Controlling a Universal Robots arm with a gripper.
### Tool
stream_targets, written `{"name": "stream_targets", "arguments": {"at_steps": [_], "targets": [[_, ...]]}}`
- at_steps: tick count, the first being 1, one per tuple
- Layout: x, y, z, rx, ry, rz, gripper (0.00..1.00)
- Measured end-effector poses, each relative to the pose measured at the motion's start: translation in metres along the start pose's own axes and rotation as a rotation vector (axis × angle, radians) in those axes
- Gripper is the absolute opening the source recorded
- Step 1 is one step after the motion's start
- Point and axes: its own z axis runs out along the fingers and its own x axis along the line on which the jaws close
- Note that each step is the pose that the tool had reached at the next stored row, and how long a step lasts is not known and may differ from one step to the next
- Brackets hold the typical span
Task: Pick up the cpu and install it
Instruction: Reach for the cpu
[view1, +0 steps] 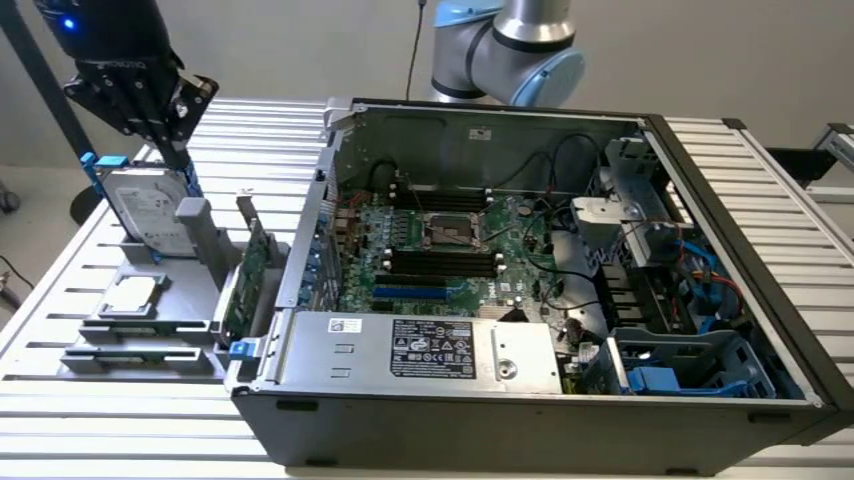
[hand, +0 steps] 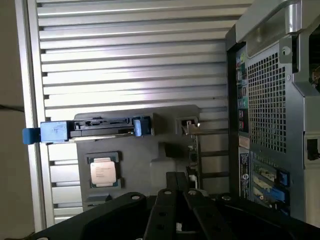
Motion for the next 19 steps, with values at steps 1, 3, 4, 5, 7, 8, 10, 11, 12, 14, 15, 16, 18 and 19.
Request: {"name": "stream_targets", "arguments": {"at_steps": [1,3,4,5,7,8,10,11,12,14,15,16,18,19], "targets": [[0.004,-0.0005,0.0007,0.0003,0.0000,0.000,0.11],[0.014,-0.0014,0.0023,0.0008,0.0000,0.000,0.11],[0.018,-0.0019,0.0030,0.0011,-0.0001,0.000,0.11],[0.025,-0.0026,0.0042,0.0014,-0.0001,0.000,0.11],[0.034,-0.0036,0.0057,0.0021,-0.0001,0.000,0.11],[0.038,-0.0041,0.0065,0.0023,-0.0002,0.000,0.11],[0.048,-0.0051,0.0081,0.0030,-0.0002,0.000,0.11],[0.052,-0.0055,0.0089,0.0033,-0.0002,0.000,0.11],[0.057,-0.0060,0.0098,0.0036,-0.0003,0.000,0.11],[0.066,-0.0070,0.0114,0.0043,-0.0003,0.000,0.11],[0.070,-0.0074,0.0121,0.0046,-0.0003,0.000,0.11],[0.075,-0.0079,0.0130,0.0049,-0.0004,0.000,0.11],[0.084,-0.0089,0.0147,0.0056,-0.0004,0.000,0.11],[0.088,-0.0093,0.0156,0.0059,-0.0004,0.000,0.11]]}}
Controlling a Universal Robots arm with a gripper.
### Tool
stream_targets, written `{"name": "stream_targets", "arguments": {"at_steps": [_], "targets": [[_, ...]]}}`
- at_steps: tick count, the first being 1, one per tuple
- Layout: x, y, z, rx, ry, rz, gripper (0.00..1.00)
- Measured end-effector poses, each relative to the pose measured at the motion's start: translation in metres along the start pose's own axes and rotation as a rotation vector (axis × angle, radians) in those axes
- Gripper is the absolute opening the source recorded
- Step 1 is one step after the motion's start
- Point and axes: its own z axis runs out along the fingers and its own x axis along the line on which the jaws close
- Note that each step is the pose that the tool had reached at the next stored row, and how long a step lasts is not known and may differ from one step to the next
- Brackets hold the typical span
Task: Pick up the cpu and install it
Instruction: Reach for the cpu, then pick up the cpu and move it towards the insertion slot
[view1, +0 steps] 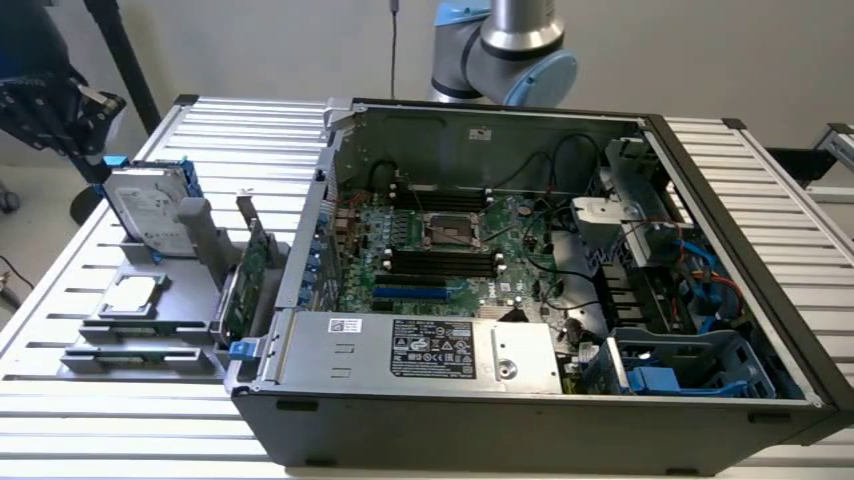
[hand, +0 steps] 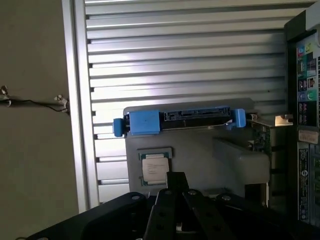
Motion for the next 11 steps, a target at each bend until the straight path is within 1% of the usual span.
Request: {"name": "stream_targets", "arguments": {"at_steps": [1,2,11], "targets": [[0.0044,-0.0005,0.0005,0.0003,0.0001,0.000,0.11],[0.0054,-0.0006,0.0006,0.0005,0.0003,0.000,0.11],[0.0054,-0.0006,0.0005,0.0006,0.0005,0.000,0.11]]}}
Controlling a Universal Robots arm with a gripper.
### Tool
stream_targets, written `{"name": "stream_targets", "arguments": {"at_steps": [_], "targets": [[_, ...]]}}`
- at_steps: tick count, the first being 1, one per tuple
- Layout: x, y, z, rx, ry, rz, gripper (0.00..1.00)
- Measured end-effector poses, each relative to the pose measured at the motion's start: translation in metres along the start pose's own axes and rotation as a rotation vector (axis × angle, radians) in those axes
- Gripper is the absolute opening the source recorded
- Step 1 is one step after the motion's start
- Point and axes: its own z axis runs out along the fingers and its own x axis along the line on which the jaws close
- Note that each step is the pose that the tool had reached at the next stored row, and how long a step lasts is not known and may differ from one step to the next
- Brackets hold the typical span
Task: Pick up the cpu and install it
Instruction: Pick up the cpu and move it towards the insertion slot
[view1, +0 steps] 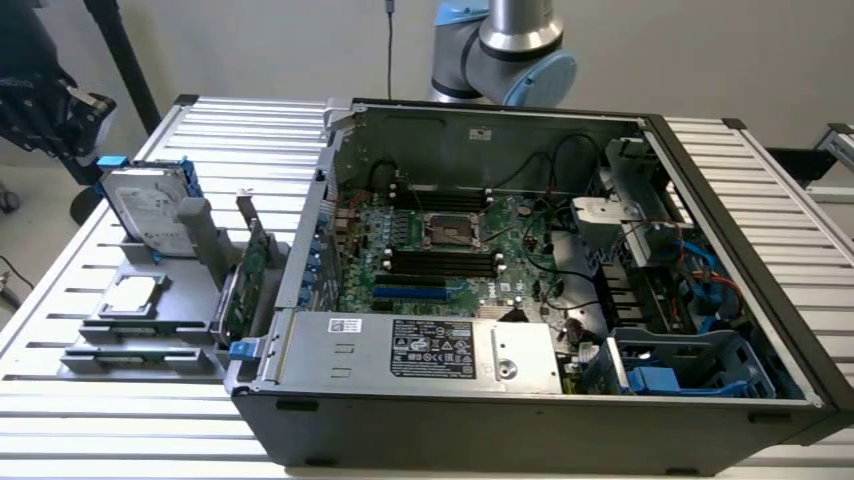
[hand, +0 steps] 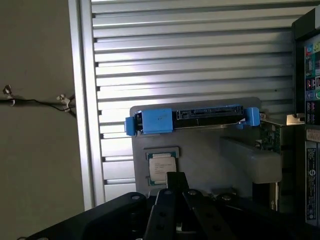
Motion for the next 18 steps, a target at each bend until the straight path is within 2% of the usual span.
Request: {"name": "stream_targets", "arguments": {"at_steps": [8,11,12,14,15,18], "targets": [[0.000,-0.0019,0.0014,0.0001,0.0003,0.000,0.12],[0.000,-0.0082,0.0047,0.0002,0.0016,0.000,0.30],[0.000,-0.0110,0.0064,0.0002,0.0025,0.000,0.30],[0.000,-0.0154,0.0099,0.0003,0.0041,-0.001,0.42],[0.000,-0.0171,0.0117,0.0002,0.0044,-0.002,0.42],[0.000,-0.0201,0.0170,0.0002,0.0049,-0.010,0.59]]}}
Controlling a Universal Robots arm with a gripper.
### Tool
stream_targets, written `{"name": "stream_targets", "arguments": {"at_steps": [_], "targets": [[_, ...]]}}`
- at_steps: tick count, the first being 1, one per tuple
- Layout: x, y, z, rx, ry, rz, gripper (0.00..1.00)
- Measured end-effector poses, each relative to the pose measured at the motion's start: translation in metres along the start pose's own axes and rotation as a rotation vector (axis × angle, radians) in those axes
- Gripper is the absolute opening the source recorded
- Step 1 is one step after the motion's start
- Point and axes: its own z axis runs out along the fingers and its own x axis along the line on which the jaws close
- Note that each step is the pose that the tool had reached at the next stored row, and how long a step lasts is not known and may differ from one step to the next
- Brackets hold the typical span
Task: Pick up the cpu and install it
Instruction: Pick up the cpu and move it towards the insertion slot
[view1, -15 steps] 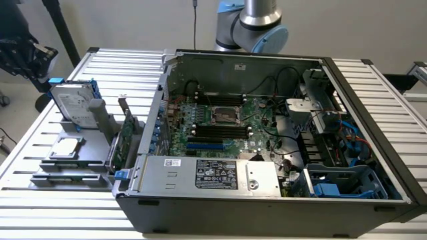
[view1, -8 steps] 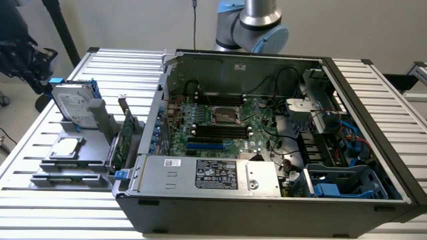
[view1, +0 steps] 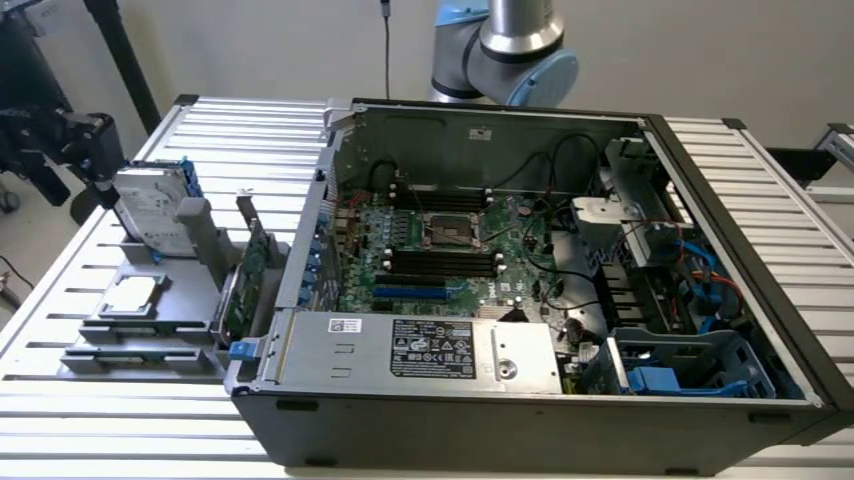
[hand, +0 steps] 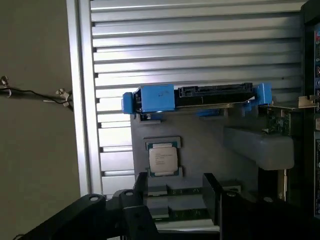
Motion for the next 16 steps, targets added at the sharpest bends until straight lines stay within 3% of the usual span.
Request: {"name": "stream_targets", "arguments": {"at_steps": [2,3,9,16], "targets": [[0.000,-0.0001,0.0036,-0.0002,0.0003,-0.011,0.59],[0.000,-0.0002,0.0054,-0.0003,0.0005,-0.018,0.65],[0.000,-0.0006,0.0163,-0.0011,0.0024,-0.071,0.65],[0.007,-0.0006,0.0288,-0.0011,0.0029,-0.078,0.65]]}}
